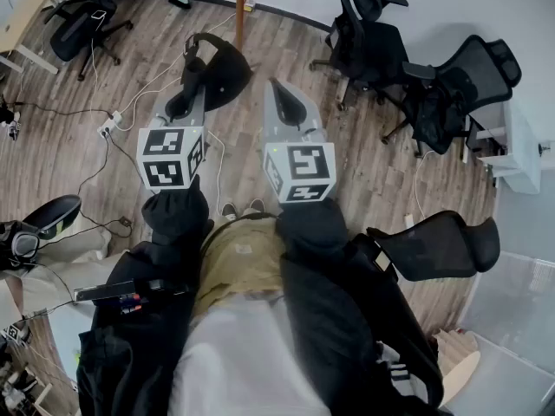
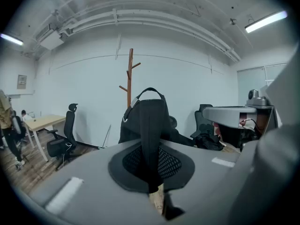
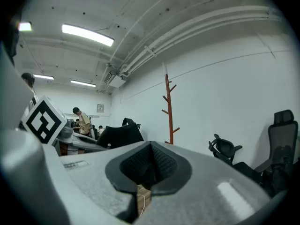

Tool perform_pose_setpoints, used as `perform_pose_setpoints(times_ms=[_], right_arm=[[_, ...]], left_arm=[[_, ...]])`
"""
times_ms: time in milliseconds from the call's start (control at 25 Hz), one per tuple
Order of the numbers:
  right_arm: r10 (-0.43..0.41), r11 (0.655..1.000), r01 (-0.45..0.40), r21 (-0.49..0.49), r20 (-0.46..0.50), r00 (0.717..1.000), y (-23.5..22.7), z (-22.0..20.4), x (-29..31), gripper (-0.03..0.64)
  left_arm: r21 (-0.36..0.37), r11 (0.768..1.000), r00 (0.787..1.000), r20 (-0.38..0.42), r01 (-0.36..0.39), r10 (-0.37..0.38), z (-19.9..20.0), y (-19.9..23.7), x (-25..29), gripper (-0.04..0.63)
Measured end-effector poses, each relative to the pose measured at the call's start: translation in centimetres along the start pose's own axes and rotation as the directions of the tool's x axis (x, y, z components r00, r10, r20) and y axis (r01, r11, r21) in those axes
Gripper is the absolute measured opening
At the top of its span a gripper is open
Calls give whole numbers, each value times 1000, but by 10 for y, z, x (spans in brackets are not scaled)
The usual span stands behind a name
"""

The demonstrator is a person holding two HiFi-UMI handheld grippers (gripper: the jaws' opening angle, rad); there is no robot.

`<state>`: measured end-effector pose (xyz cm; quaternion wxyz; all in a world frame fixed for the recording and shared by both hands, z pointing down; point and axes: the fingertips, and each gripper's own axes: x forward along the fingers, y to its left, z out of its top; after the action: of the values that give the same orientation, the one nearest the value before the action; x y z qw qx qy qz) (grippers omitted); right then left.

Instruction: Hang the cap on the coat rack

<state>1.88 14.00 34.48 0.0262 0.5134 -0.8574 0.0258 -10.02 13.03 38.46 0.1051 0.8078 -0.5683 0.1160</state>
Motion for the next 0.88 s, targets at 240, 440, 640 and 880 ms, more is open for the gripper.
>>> perform_pose_setpoints(times_ms=[240,440,640,880], right_arm=[[17,999,-17,28,4,1000,-9,-1,-6,-3],[24,999,-24,41,-8,1000,-28,-8,-13,-3],[28,997,-26,66,-28,999,-50,-18,-18,-3],[33,995,-28,100,-54,998,-56,-33,-9,-3]], left_arm=[[-3,1000,1000,6,-6,6,1,-9,4,2],[-6,1000,1000,-1,-21,21,0,-21,15,2],[0,999,999,-12,-38,38,-1,-30,24,2],[-6,999,998,-54,-38,37,-15,-27,35,2]])
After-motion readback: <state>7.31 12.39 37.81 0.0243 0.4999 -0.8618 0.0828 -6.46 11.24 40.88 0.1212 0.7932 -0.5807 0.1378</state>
